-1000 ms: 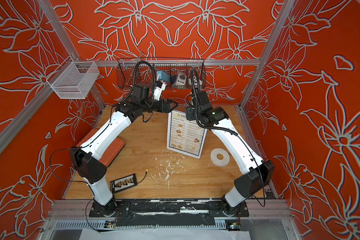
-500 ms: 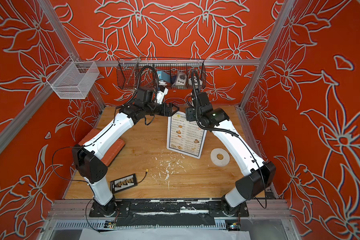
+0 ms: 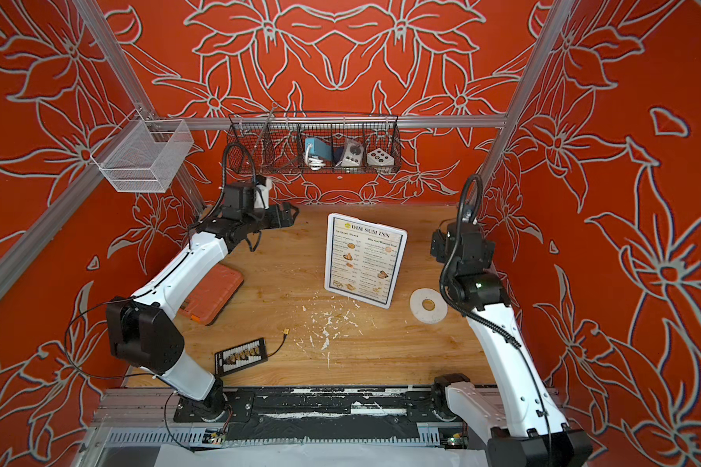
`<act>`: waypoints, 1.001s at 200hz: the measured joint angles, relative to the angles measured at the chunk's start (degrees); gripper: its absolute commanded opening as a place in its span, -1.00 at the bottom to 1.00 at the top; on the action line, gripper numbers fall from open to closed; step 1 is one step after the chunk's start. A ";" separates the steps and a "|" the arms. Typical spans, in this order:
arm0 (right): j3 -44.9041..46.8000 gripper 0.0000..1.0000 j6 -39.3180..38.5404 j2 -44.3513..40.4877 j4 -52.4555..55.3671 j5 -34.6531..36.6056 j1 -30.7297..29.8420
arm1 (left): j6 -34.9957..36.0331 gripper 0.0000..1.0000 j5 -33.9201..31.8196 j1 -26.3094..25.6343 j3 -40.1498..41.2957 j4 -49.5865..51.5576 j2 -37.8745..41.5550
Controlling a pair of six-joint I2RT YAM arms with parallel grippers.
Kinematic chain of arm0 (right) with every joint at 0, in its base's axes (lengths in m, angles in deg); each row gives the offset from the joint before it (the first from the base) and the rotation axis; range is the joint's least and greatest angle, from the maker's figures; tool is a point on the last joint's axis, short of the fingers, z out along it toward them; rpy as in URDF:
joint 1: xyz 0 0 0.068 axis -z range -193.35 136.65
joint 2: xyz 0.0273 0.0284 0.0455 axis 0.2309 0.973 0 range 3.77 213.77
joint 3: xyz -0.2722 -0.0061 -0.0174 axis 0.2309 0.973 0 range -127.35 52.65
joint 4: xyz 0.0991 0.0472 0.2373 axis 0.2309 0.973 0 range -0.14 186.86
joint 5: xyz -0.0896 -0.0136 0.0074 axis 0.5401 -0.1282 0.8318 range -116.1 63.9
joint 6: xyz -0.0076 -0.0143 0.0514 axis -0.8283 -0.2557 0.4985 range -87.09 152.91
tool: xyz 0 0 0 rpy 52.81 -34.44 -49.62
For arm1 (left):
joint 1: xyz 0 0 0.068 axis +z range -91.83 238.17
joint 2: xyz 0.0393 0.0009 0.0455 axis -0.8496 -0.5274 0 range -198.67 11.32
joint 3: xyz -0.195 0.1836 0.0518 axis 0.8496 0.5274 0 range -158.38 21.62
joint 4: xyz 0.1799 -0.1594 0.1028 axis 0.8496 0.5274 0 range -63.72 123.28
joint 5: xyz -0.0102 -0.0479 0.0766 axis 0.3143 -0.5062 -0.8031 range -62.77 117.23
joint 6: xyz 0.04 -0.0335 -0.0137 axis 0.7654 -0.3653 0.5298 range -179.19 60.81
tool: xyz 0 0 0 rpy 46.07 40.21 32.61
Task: Insert the menus into the narrow rack
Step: Reset both arms
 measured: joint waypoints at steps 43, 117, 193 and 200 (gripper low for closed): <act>24.20 0.94 1.20 -0.50 -14.71 3.19 0.94 | -0.52 0.98 -11.96 5.64 24.55 -11.08 3.08; 40.15 0.95 -5.33 10.10 -51.39 -4.94 1.14 | 10.45 0.98 -17.00 5.18 52.61 -44.83 9.97; 40.00 0.95 -8.85 25.81 -69.85 -14.05 5.25 | 16.15 0.97 -16.70 2.60 76.32 -83.56 10.75; 39.41 0.95 -8.98 25.99 -69.75 -15.52 5.64 | 16.31 0.98 -16.15 2.64 76.13 -84.70 10.64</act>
